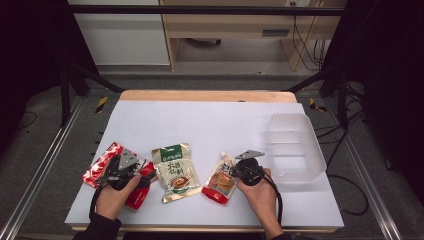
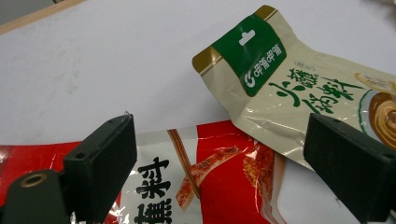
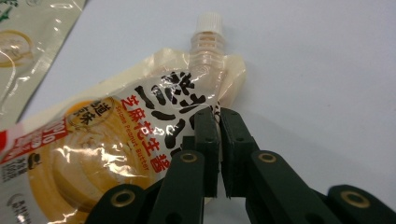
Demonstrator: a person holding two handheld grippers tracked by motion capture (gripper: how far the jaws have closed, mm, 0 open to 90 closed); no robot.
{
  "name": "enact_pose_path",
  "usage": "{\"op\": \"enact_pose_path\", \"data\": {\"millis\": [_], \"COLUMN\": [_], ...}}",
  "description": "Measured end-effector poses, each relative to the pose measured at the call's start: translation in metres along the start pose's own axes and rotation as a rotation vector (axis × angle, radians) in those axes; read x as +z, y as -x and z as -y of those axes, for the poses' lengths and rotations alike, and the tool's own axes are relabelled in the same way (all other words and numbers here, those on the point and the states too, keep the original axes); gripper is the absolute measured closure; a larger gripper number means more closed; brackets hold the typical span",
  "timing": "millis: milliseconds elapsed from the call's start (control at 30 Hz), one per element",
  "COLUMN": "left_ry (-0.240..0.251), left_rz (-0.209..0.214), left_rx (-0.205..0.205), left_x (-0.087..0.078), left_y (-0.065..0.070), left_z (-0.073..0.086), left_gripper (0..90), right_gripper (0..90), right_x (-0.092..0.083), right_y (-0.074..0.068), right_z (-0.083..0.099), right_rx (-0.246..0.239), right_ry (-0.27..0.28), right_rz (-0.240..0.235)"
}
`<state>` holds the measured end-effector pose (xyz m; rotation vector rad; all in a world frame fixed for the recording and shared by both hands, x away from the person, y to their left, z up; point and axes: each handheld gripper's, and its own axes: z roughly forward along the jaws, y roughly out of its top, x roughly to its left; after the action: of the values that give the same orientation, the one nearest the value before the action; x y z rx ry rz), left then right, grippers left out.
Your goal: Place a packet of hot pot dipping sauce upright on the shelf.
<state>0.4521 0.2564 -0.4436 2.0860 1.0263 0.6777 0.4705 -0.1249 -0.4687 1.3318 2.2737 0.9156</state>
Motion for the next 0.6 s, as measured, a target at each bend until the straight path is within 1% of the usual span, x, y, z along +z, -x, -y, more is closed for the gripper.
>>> {"op": "enact_pose_path", "data": {"millis": [67,100,133,167,233,267,300,333,367,400,433,467,500,533,567,600], "left_ry": [0.008,0.008,0.017,0.026,0.040,0.057,0.057,0.083,0.083,0.091,0.100,0.099,0.099,0.092,0.093,0.092], "left_rz": [0.004,0.004,0.018,0.024,0.055,0.067,0.067,0.091,0.091,0.107,0.123,0.147,0.147,0.163,0.174,0.189], "left_rx": [0.003,0.003,0.016,0.019,0.031,0.031,0.031,0.042,0.042,0.045,0.053,0.084,0.084,0.111,0.116,0.126], "left_x": [-0.003,-0.003,-0.006,-0.008,-0.012,-0.016,-0.016,-0.021,-0.021,-0.022,-0.024,-0.025,-0.025,-0.026,-0.026,-0.026], "left_y": [0.001,0.001,0.003,0.004,0.006,0.008,0.008,0.013,0.013,0.016,0.019,0.024,0.024,0.029,0.031,0.034], "left_z": [-0.002,-0.002,-0.005,-0.008,-0.014,-0.019,-0.019,-0.027,-0.027,-0.030,-0.034,-0.040,-0.040,-0.045,-0.047,-0.051], "left_gripper": [9.7,9.8,9.8,9.9,10.4,10.9,11.6,12.2,12.8,12.8,13.6,13.7,14.1,14.1,15.7,16.1], "right_gripper": [88.0,88.0,88.4,88.5,88.9,89.0,89.0,89.2,89.2,89.2,89.4,89.5,89.5,89.6,89.6,89.7], "right_x": [-0.005,-0.005,-0.016,-0.020,-0.030,-0.034,-0.034,-0.044,-0.044,-0.048,-0.056,-0.059,-0.059,-0.062,-0.067,-0.069], "right_y": [-0.001,-0.001,-0.003,-0.003,-0.004,-0.005,-0.005,-0.007,-0.007,-0.009,-0.012,-0.014,-0.014,-0.016,-0.019,-0.021], "right_z": [-0.003,-0.003,-0.010,-0.012,-0.019,-0.022,-0.022,-0.031,-0.031,-0.034,-0.040,-0.042,-0.042,-0.044,-0.048,-0.049], "right_rx": [-0.017,-0.017,-0.038,-0.054,-0.093,-0.111,-0.111,-0.135,-0.135,-0.152,-0.178,-0.192,-0.192,-0.203,-0.224,-0.226], "right_ry": [0.013,0.013,0.045,0.054,0.078,0.090,0.090,0.108,0.108,0.116,0.132,0.140,0.140,0.144,0.151,0.157], "right_rz": [-0.004,-0.004,-0.016,-0.017,-0.020,-0.024,-0.024,-0.049,-0.049,-0.062,-0.088,-0.100,-0.100,-0.106,-0.119,-0.129]}}
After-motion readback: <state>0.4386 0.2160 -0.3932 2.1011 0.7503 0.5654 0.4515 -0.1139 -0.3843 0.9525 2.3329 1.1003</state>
